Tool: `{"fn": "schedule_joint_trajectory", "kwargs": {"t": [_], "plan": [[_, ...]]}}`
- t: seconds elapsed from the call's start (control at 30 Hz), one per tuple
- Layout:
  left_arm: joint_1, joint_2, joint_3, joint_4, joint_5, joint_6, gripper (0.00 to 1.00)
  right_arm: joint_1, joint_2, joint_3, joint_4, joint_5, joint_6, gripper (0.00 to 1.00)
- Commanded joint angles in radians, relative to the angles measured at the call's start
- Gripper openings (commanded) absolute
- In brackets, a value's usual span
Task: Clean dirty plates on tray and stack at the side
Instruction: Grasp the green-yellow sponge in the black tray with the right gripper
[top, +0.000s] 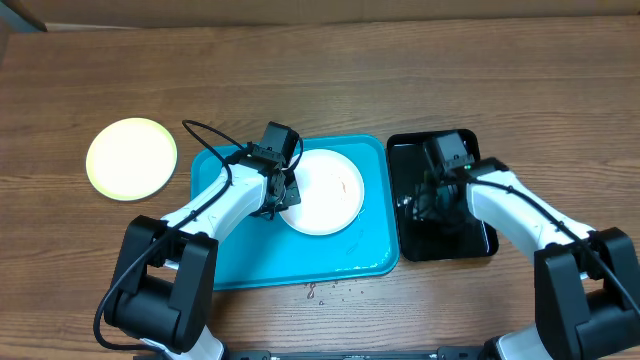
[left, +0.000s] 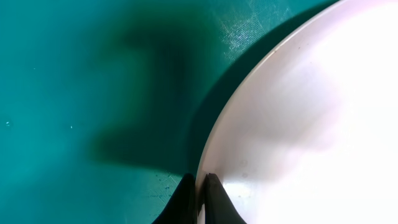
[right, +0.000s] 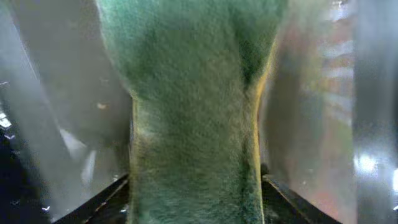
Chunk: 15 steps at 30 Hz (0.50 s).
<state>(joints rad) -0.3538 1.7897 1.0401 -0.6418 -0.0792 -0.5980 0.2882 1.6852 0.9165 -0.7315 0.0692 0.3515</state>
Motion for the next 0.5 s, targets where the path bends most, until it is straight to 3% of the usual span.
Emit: {"fn": "schedule_joint_trajectory", "kwargs": {"t": [0.0,0.13,0.27,0.3,0.33,0.37,0.4,0.47], "plan": [[0.000,0.041,-0.045,-0.003,0.002,-0.016,0.04,0.000,0.000,-0.014,0.019,0.016,0.008,0.47],[0.000,0.041,-0.045,-0.004,0.002,-0.016,0.04,0.000,0.000,0.006,-0.006,0.016,0.004,0.04],[0.000,0.041,-0.045,-0.004,0.002,-0.016,0.04,0.000,-0.002,0.110,-0.141,0.016,-0.008,0.07],[0.000,0.041,-0.044,-0.003,0.002,-0.016,0.04,0.000,-0.002,0.140,-0.176,0.016,-0.008,0.18],[0.000,0.041,-0.045,-0.003,0.002,-0.016,0.04,0.000,-0.002,0.169,-0.210,0.016,-0.011,0.38],[0.000,0.041,-0.045,-0.004,0.002,-0.016,0.04,0.000,-0.002,0.199,-0.244,0.017,-0.012,0.65],[0.000,0.041,-0.045,-0.004,0.002,-0.016,0.04,0.000,-0.002,0.225,-0.268,0.018,-0.012,0.82],[0.000,0.041,-0.045,-0.006,0.002,-0.016,0.04,0.000,-0.002,0.240,-0.268,0.021,-0.019,0.96]]}}
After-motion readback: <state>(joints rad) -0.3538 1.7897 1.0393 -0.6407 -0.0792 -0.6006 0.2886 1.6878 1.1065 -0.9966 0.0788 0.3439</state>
